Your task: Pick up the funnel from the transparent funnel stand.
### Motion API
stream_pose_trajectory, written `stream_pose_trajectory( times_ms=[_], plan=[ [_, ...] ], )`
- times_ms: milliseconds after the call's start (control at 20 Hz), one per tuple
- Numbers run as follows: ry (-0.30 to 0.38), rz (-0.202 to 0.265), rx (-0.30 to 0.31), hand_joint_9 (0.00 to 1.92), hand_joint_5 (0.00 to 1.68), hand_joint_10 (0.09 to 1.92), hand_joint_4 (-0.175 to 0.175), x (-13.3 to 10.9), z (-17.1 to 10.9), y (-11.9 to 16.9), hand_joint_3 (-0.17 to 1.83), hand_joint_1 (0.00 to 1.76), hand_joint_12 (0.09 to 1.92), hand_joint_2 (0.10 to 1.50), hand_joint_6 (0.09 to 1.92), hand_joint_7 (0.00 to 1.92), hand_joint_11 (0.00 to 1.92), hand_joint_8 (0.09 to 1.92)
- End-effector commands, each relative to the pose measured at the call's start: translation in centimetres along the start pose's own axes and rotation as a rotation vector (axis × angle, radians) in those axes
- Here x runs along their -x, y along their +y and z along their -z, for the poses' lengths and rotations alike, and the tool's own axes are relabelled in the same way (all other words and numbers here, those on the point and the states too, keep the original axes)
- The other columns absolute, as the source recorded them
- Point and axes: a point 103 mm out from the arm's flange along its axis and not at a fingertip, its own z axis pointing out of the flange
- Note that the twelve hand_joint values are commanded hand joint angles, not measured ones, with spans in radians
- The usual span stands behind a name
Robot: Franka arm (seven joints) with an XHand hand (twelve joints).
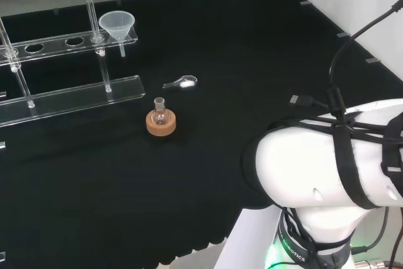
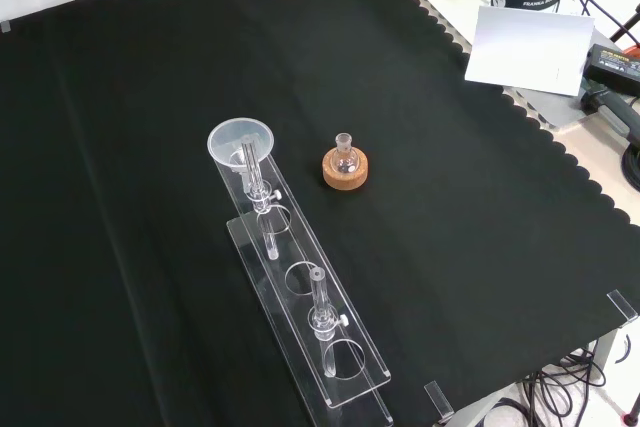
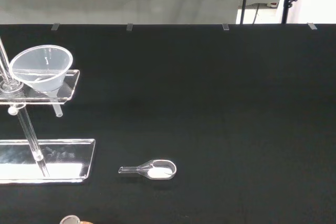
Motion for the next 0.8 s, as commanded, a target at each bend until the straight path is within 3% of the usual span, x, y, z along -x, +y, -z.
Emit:
stream_pose_trajectory(
  times_ms=[50,200,800],
  plan=[
    [-0.017,-0.004,0.011,0.12,0.14,0.68,0.015,-0.1,0.0,0.0,0.32,0.09,1.36,1.12,0.09,0.02,0.13,0.36],
    [-0.016,-0.004,0.007,0.12,0.16,0.66,0.022,-0.2,-0.1,0.2,0.35,0.01,1.36,1.17,0.09,0.02,0.07,0.37],
    [-0.011,-0.029,-0.013,0.13,0.17,0.63,0.024,0.0,-0.9,1.2,0.37,0.00,1.35,1.17,0.09,0.00,0.08,0.41]
  ],
)
